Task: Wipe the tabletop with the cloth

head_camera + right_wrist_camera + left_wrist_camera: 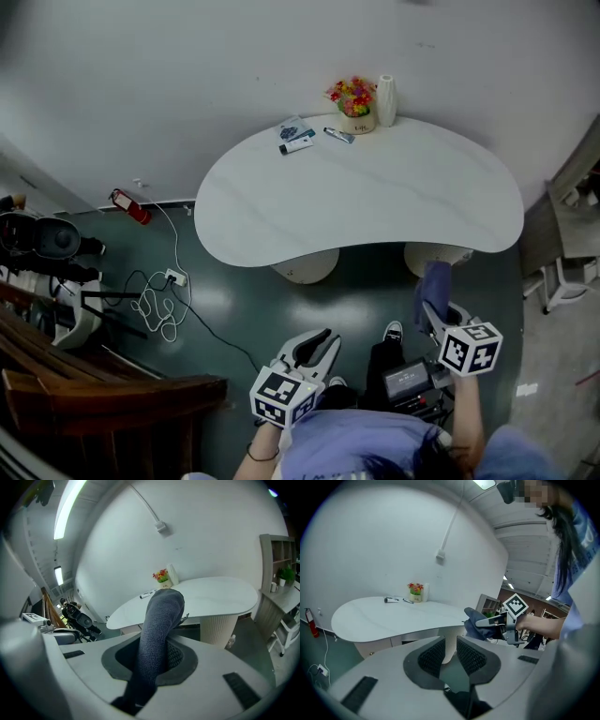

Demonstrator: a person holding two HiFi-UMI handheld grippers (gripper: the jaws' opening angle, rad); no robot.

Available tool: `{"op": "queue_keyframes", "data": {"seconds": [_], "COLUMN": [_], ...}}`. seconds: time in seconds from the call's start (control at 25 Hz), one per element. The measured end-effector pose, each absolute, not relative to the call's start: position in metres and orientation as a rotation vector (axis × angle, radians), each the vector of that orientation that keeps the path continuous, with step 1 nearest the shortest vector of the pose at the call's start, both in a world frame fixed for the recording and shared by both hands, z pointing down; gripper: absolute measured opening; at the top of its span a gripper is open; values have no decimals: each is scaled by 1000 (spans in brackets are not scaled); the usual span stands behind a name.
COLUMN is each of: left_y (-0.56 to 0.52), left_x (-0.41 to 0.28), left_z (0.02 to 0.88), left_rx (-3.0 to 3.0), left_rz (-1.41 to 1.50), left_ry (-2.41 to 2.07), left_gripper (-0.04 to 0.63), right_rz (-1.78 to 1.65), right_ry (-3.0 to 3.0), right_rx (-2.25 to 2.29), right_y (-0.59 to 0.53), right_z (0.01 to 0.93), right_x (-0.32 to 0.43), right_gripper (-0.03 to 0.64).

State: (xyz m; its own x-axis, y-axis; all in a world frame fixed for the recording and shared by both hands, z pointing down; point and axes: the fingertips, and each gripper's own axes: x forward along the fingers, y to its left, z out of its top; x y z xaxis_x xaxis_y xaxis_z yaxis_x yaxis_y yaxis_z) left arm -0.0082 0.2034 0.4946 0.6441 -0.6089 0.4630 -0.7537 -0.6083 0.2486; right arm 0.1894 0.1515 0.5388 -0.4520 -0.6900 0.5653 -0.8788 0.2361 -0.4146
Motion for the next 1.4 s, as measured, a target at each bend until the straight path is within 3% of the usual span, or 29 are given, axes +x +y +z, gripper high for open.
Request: {"op": "queue_keyframes", "data": {"seconds": [0.44, 1.4], "left_y": [300, 369], "left_x": [-76, -30], "left_z": [493, 488], "left_rx": [2480, 2601], "left_rz": [389, 347], "left_ry": [-1080, -858], "left_gripper": [71, 71], "right_rz": [1005, 951], "right_ry": [-2257, -2192], "right_rx": [1529, 1651], "right_y": [275, 385], "right_z": [528, 516], "right_x": [120, 144], "right_gripper": [71, 71]}}
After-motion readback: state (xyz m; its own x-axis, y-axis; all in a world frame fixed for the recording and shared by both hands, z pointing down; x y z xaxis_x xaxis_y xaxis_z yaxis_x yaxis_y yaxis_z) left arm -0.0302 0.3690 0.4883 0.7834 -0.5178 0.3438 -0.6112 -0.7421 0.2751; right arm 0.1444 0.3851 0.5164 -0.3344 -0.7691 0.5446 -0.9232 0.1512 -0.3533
